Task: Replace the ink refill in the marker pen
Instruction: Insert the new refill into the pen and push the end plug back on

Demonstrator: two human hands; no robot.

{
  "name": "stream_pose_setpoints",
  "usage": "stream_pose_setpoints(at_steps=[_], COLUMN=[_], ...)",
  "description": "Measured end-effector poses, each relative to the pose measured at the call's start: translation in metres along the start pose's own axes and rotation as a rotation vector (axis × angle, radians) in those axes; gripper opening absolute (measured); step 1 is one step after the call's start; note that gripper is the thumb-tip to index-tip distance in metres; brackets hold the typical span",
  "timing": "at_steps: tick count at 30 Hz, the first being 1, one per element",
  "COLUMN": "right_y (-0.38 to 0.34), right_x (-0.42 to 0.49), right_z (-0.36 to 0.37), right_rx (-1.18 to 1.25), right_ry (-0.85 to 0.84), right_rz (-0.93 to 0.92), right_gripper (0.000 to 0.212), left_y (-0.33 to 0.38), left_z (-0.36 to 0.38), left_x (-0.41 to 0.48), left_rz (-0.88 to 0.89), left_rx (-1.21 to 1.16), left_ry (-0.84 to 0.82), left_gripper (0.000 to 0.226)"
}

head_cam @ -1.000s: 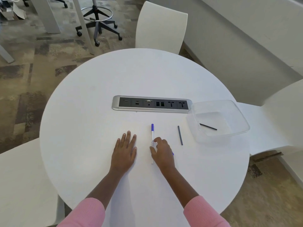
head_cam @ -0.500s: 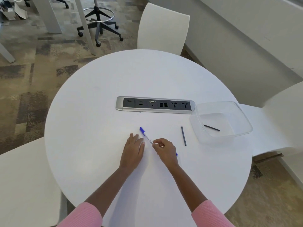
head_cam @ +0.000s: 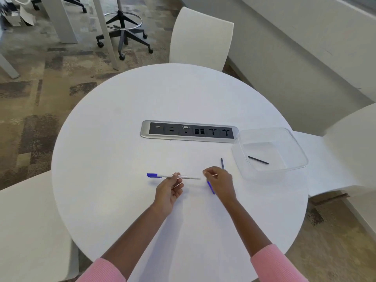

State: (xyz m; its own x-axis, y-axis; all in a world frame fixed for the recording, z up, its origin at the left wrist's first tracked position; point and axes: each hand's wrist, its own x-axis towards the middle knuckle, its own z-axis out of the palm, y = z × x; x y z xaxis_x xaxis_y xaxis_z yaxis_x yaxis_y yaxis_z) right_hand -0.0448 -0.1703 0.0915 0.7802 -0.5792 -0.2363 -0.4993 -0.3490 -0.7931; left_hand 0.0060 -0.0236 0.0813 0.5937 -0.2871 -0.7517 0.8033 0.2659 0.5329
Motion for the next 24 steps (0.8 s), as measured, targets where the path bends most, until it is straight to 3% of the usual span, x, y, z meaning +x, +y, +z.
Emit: stream_pose_setpoints(at_steps=[4, 15, 19, 24], right_y=[0.025, 0.046, 0.041, 0.016], right_x=[0.018, 0.024, 0.024, 0.010], right_z=[-0.020, -0.029, -0.033, -0.036], right_rx=[-0.239, -0.416, -0.252, 0.266], right_ry=[0.141, 0.096, 0.039, -0.037], right_rz=[0.044, 0.152, 0.208, 0.240], right_gripper=[0.013, 0.013, 0.015, 0.013], left_y=[0.002, -0.004, -0.004, -0.002], left_z=[-0.003, 0.003, 0.006, 0.008], left_x=[-0.001, -0.012, -0.016, -0.017], left_rz=[-0.036, -0.078, -0.082, -0.089], left_rx=[-0.072, -0.164, -0.184, -0.219], left_ry=[0.034, 0.024, 0.011, -0.004], left_gripper=[0.014, 0.018, 0.021, 0.024])
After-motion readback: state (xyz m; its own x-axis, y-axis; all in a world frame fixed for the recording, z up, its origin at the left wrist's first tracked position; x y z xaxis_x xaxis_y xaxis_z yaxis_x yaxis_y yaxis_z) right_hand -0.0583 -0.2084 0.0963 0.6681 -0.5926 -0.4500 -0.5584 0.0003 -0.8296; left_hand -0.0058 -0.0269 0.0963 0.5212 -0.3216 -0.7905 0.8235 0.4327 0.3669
